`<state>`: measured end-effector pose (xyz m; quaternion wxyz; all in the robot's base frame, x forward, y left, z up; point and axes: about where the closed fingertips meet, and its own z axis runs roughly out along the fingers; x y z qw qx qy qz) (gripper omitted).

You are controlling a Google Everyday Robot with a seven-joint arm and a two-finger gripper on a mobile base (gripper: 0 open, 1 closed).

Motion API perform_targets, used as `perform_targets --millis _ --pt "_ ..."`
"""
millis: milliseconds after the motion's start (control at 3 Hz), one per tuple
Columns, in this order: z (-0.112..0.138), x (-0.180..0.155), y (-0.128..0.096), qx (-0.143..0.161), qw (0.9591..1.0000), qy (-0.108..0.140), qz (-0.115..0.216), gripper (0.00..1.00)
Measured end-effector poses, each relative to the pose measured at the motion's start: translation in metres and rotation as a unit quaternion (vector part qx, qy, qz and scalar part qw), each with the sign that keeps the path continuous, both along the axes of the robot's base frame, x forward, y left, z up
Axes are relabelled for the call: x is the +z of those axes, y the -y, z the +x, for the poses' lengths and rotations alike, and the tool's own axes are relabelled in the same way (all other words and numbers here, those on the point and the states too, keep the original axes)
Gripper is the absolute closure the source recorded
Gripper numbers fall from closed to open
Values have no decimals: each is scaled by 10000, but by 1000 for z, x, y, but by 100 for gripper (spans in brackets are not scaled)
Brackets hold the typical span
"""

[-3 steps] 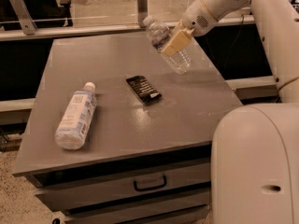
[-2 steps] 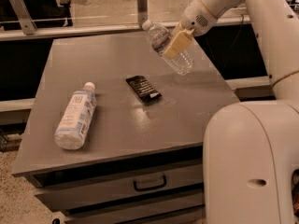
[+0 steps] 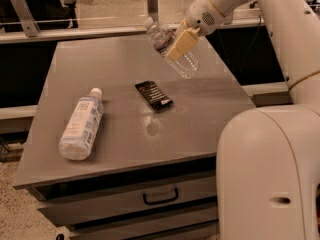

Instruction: Knock water bottle over

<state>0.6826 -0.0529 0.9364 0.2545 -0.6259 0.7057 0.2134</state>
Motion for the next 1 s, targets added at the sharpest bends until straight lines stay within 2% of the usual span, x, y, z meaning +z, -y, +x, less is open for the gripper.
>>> perform_targets --millis 333,667,1000 --pt "-5 0 -16 172 9999 7 -5 13" --pt "1 -2 -21 127 9999 61 44 0" --pt "1 -2 -21 127 9999 62 44 0"
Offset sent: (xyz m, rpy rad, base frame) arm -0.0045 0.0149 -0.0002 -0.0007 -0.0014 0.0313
